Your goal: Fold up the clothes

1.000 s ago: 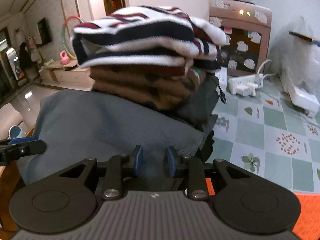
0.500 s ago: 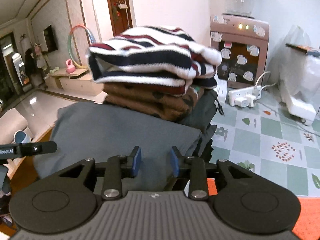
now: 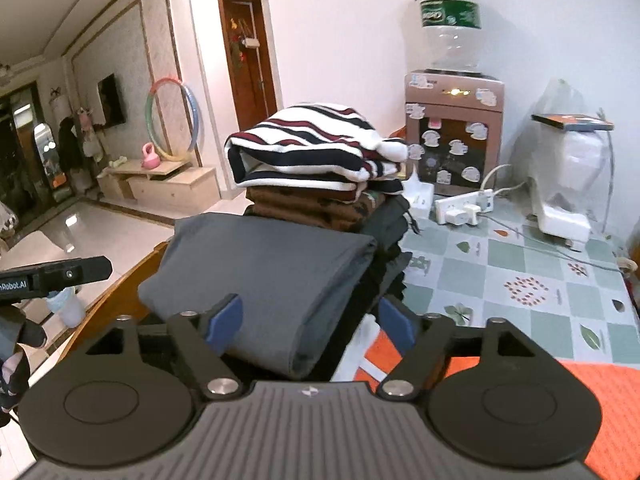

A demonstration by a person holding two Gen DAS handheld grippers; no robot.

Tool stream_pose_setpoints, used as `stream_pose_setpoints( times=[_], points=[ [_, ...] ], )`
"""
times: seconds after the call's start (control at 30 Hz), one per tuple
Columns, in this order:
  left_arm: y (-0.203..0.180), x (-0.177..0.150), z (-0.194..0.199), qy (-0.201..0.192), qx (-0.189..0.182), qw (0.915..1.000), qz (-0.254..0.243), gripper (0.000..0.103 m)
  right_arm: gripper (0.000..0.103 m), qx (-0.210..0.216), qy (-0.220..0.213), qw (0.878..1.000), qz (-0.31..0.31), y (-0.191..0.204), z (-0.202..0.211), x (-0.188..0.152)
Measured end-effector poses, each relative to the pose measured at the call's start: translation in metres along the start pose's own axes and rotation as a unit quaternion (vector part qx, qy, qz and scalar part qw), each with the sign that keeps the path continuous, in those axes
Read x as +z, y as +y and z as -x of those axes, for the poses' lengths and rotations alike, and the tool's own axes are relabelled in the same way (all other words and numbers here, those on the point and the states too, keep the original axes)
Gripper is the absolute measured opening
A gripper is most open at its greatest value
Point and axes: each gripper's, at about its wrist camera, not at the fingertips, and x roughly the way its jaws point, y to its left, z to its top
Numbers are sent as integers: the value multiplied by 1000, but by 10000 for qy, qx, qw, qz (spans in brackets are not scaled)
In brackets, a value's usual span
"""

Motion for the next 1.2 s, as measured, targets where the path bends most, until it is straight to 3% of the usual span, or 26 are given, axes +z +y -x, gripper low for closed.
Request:
stream_pose_setpoints(
  times=[0.2, 0.27, 0.43, 0.5, 0.63, 0.83, 1.0, 1.2],
  points=[
    [-34, -21, 27, -97, 92, 9998, 135, 103, 93, -145, -65, 9999, -23, -16, 42, -24],
    [-49, -30, 38, -244, 209, 9994, 130, 103, 100, -126, -76, 9999, 22, -22, 52, -32],
    [-92, -57, 68, -822, 631, 9946, 54, 103, 102, 86, -89, 9997, 196, -39, 79, -50],
    [-112, -66, 77, -846, 783, 9933, 71, 103, 102, 192, -88, 9994, 263, -46, 90, -56],
    [-149, -85, 84, -450, 854, 9951, 236, 103, 103, 403, -56, 9983, 413, -61, 112, -70],
    [-202, -120, 98, -218, 1345, 9903, 260, 103, 103, 536, -30, 9970, 558, -82, 139, -95],
    [-231, -148, 109, -163, 1483, 9883, 314, 103, 103, 722, -9, 9949, 711, -98, 159, -117],
    [-254, -175, 112, 283, 1499, 9873, 437, 103, 103, 641, 44, 9946, 816, -108, 176, -144]
  ],
)
